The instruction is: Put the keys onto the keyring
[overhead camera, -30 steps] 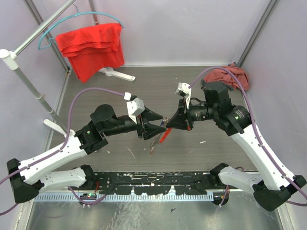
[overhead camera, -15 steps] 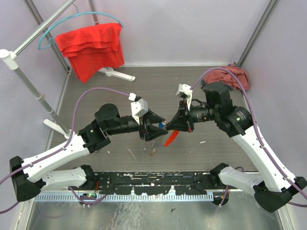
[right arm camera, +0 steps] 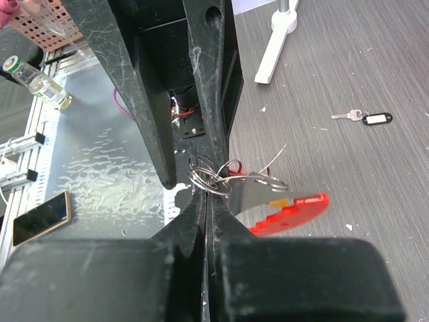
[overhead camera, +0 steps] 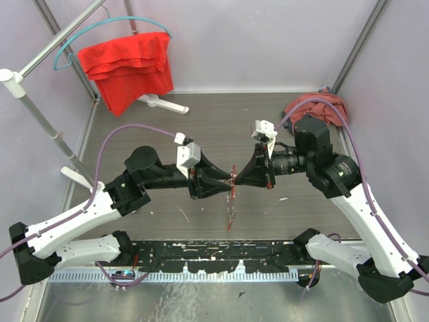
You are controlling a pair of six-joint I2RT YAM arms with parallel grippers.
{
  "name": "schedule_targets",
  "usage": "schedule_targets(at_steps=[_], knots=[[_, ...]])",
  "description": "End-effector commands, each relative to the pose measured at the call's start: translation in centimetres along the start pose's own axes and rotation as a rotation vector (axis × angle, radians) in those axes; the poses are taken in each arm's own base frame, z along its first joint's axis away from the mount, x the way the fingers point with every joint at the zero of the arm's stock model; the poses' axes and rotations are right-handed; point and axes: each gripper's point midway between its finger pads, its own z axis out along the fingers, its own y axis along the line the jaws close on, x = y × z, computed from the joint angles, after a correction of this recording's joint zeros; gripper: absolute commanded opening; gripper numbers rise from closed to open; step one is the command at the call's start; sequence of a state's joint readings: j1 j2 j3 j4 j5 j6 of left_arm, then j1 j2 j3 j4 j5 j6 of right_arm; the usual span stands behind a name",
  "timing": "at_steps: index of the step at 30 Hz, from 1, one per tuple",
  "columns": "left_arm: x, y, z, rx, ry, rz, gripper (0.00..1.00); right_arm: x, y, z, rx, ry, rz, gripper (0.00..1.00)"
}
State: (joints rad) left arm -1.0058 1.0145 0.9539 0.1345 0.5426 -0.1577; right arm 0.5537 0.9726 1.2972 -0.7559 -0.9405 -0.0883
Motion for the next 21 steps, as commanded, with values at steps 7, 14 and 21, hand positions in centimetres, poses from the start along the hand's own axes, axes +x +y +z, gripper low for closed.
schedule_targets(at_steps=[7,14,21], knots=[[-2.5,0.0,-1.3,-0.058,-0.054,0.067,0.44,-3.1,0.7,-0.7,0.007,-0.098,-0.145,0.01],[-3.3,1.3,-3.0,-0.183,-0.085,0.077,0.41,-3.5,-0.3,-0.8,0.067,-0.103,-0.121,0.01],[-2.1,2.2,-3.9,-0.255,-0.045,0.058,0.39,-4.1,-5.2,-1.6,0.363,-0.107,0.028,0.01]])
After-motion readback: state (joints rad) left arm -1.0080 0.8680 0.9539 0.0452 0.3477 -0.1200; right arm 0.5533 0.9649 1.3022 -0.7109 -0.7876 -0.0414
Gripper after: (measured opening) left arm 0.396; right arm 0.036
